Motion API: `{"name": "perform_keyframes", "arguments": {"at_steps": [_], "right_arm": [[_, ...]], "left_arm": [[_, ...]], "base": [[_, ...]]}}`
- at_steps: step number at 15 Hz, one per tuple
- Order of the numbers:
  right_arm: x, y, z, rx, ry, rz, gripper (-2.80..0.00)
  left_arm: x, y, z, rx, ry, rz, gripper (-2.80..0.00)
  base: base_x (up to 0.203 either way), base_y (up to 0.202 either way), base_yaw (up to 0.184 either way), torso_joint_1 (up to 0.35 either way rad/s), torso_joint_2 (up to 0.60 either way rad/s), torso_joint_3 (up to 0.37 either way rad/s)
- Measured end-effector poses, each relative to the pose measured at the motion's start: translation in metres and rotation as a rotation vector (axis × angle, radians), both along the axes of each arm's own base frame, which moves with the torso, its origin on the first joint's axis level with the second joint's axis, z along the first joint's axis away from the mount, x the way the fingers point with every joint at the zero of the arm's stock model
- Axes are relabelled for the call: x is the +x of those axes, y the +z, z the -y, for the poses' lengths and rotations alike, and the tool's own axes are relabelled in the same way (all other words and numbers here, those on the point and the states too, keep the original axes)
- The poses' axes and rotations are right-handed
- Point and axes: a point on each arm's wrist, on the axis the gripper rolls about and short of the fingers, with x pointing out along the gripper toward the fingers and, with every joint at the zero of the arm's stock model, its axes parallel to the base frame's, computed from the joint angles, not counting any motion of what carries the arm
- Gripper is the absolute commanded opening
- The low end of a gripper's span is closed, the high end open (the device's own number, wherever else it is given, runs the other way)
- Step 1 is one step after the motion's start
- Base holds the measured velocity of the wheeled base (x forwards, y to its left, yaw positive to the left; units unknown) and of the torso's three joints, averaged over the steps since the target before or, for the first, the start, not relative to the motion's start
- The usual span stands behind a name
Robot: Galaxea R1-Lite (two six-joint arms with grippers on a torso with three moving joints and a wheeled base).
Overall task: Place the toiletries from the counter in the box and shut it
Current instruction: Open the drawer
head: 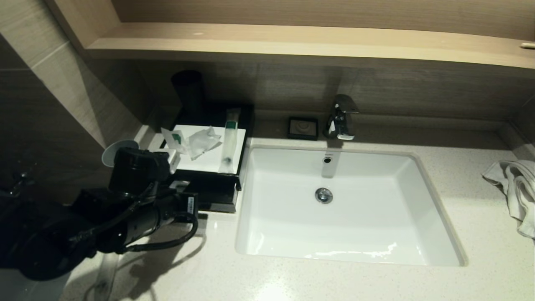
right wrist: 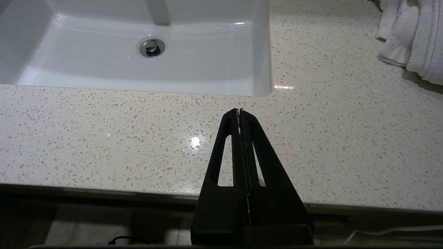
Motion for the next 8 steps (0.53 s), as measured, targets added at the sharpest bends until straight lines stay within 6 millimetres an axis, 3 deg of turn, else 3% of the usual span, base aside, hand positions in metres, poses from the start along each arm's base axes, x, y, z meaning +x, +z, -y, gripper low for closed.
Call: {"name": "perform_keyframes", "arguments": {"at_steps": [8], "right_arm": [[0.000,0.000,0.000,0.000,0.000,0.000,-2.80]], "left_arm": [[-0.030,-0.012,-0.005,0.014,-0.032,-0.048,-2.80]], "base": [[0.000,0.000,0.000,0.000,0.00,0.000]]}}
